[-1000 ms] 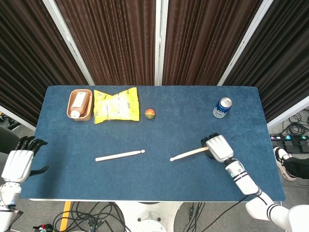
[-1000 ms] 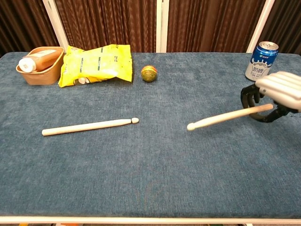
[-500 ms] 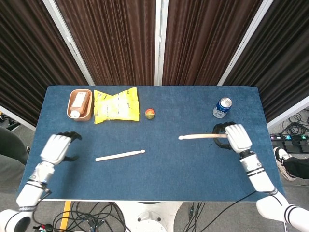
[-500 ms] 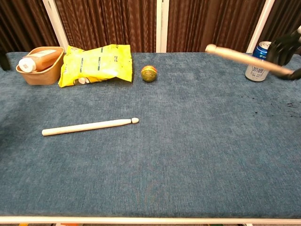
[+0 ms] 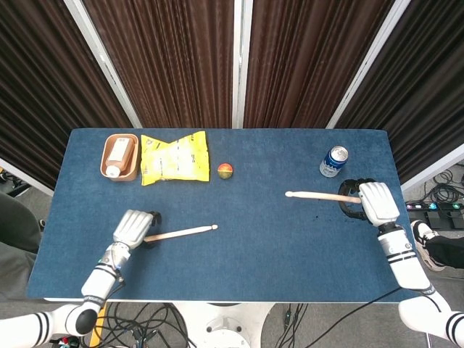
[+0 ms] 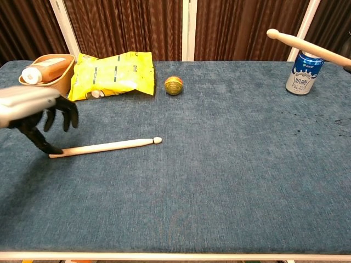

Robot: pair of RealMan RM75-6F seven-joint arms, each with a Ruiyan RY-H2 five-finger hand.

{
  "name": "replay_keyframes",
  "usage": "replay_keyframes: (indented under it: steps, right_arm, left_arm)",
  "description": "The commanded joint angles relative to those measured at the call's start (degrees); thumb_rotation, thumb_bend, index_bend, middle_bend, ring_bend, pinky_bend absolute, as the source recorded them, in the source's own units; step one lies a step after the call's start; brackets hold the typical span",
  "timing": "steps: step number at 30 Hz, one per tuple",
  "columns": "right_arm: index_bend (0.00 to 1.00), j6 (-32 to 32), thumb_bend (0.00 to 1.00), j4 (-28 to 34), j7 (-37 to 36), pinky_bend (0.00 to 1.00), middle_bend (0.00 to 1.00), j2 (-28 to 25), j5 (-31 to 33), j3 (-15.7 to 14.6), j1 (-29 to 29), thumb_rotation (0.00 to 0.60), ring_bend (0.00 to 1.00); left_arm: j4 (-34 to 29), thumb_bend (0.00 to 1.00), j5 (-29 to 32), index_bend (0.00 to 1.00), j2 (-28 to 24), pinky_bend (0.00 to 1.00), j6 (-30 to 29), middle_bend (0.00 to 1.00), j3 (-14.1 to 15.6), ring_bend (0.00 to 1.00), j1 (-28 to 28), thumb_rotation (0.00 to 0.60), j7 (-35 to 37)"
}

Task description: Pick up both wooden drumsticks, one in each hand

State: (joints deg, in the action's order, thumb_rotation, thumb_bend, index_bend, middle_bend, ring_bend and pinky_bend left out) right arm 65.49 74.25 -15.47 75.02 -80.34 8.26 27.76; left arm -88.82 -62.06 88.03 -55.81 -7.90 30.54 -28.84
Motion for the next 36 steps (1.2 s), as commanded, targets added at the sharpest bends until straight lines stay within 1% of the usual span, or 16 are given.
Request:
replay_keyframes:
  steps: [1, 5, 11, 21, 32, 36]
  right_arm:
    - [0.81, 0.0, 0.56, -0.4, -0.3, 0.42, 0.63, 0.2, -0.1, 0.0, -0.1, 0.6, 0.46]
    - [0.81, 0.1, 0.56, -0.9, -0.7, 0.42, 0.63, 0.3, -0.2, 0.0, -0.2, 0.6, 0.46]
    - [0.81, 0.0, 0.56, -1.5, -1.0, 0.42, 0.63, 0.6, -0.3, -0.2, -0.3, 0.6, 0.46]
    - [0.81, -0.4, 0.56, -2.2, -1.2, 0.42, 0.63, 1.2, -0.5, -0.4, -0.4, 0.6, 0.46]
    - [0.81, -0.7, 0.57, -2.7, -1.2, 0.42, 0.63, 1.6, -0.4, -0.5, -0.5, 0.6, 0.46]
    - [0.81, -0.9, 0.56, -2.9, -1.0, 0.42, 0.63, 1.8, -0.3, -0.5, -0.5, 0.6, 0.46]
  left_arm:
    - [1.1, 0.15, 3.0, 0.43, 2.0, 0.68, -0.4, 0.46, -0.2, 0.58, 1.3, 0.6, -2.5]
    - [2.1, 0.16, 5.8, 0.43, 3.2, 0.68, -0.6, 0.47, 0.4, 0.58, 2.2, 0.6, -5.4]
    - [2.9, 0.19, 7.9, 0.45, 4.4, 0.69, -1.1, 0.52, 1.4, 0.59, 2.7, 0.6, -6.6]
    - [4.5, 0.23, 8.7, 0.47, 5.3, 0.69, -1.8, 0.54, 2.3, 0.6, 3.4, 0.6, -6.9]
    - [5.2, 0.29, 9.7, 0.49, 5.3, 0.69, -0.9, 0.55, 3.0, 0.6, 4.3, 0.6, -6.7]
    - [5.5, 0.34, 9.5, 0.51, 5.3, 0.69, -0.4, 0.56, 3.2, 0.6, 4.5, 0.6, -5.8]
